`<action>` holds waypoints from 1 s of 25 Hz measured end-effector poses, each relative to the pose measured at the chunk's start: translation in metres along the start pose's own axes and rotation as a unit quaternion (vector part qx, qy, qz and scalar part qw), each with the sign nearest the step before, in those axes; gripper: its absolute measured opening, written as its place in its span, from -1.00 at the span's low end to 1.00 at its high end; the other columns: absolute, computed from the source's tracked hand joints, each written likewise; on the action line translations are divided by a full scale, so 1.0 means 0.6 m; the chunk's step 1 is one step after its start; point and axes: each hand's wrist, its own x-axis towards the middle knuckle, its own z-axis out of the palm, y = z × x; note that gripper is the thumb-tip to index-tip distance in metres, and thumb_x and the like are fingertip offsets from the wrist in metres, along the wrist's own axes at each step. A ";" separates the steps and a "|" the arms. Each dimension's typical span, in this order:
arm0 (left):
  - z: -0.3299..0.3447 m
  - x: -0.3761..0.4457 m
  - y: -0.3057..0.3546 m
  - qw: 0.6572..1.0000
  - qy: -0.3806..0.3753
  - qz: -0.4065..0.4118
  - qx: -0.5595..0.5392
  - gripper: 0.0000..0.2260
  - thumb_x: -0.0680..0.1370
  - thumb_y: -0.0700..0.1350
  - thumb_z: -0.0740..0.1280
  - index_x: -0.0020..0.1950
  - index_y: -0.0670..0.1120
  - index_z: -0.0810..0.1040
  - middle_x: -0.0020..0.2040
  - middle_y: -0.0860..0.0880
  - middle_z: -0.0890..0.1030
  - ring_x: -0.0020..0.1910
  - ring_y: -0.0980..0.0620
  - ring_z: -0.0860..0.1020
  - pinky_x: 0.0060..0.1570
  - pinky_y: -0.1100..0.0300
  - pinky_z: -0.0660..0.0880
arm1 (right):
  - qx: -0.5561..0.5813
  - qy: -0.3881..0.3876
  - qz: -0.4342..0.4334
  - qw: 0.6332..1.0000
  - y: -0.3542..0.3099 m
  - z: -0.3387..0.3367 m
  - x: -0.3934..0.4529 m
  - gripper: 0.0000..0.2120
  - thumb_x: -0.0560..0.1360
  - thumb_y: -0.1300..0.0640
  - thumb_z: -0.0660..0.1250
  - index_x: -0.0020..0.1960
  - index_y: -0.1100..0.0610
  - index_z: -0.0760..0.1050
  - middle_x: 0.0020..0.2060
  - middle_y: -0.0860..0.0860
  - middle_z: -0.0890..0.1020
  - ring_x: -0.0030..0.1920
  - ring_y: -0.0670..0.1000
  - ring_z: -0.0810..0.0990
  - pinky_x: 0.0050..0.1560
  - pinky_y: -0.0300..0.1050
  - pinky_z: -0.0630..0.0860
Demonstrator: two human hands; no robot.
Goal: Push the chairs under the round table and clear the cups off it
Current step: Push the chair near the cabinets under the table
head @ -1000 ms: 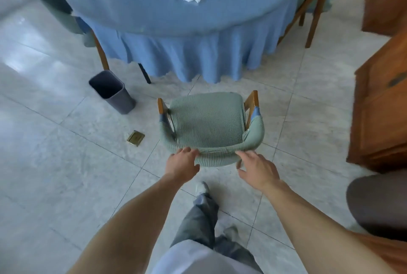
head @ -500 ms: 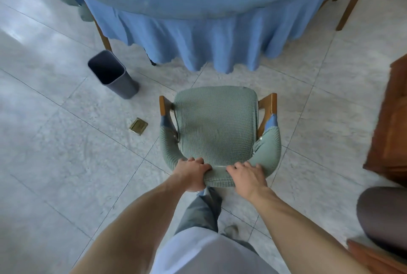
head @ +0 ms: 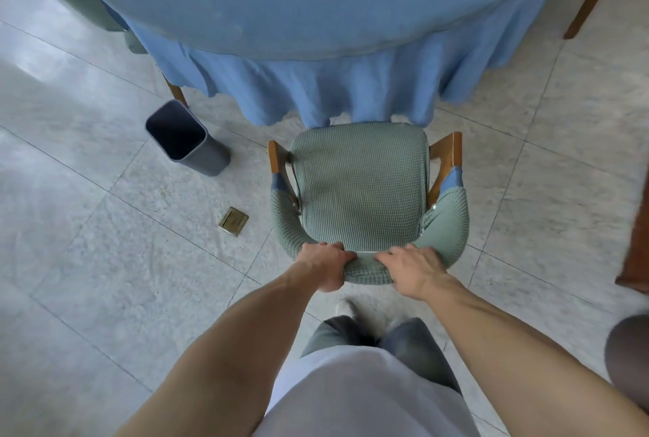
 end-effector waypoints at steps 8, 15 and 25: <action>-0.141 0.133 -0.095 0.998 0.047 -0.048 -0.003 -0.64 0.57 -0.04 0.30 0.33 0.25 0.42 0.07 0.13 0.56 0.08 -0.01 0.56 0.13 -0.16 0.41 | 0.013 0.023 -0.045 0.999 0.073 -0.149 0.161 -0.53 0.56 0.12 0.23 0.43 -0.16 0.30 0.20 -0.04 0.57 0.17 0.10 0.59 0.14 0.10 0.53; -0.298 0.259 -0.170 0.996 0.050 -0.080 -0.008 -0.61 0.55 -0.02 0.33 0.34 0.27 0.42 0.12 0.17 0.58 0.14 0.02 0.54 0.20 -0.28 0.38 | -0.001 0.048 -0.091 0.995 0.157 -0.291 0.304 -0.53 0.53 0.21 0.17 0.40 -0.10 0.38 0.08 0.04 0.65 0.06 0.13 0.64 0.03 0.04 0.52; -0.441 0.403 -0.163 0.990 0.079 -0.105 -0.044 -0.63 0.57 -0.01 0.33 0.35 0.26 0.42 0.11 0.15 0.59 0.10 0.00 0.57 0.15 -0.22 0.40 | -0.004 0.038 -0.099 0.994 0.324 -0.424 0.420 -0.44 0.54 0.18 0.18 0.45 -0.26 0.30 0.18 -0.01 0.63 0.13 0.12 0.62 0.14 0.05 0.53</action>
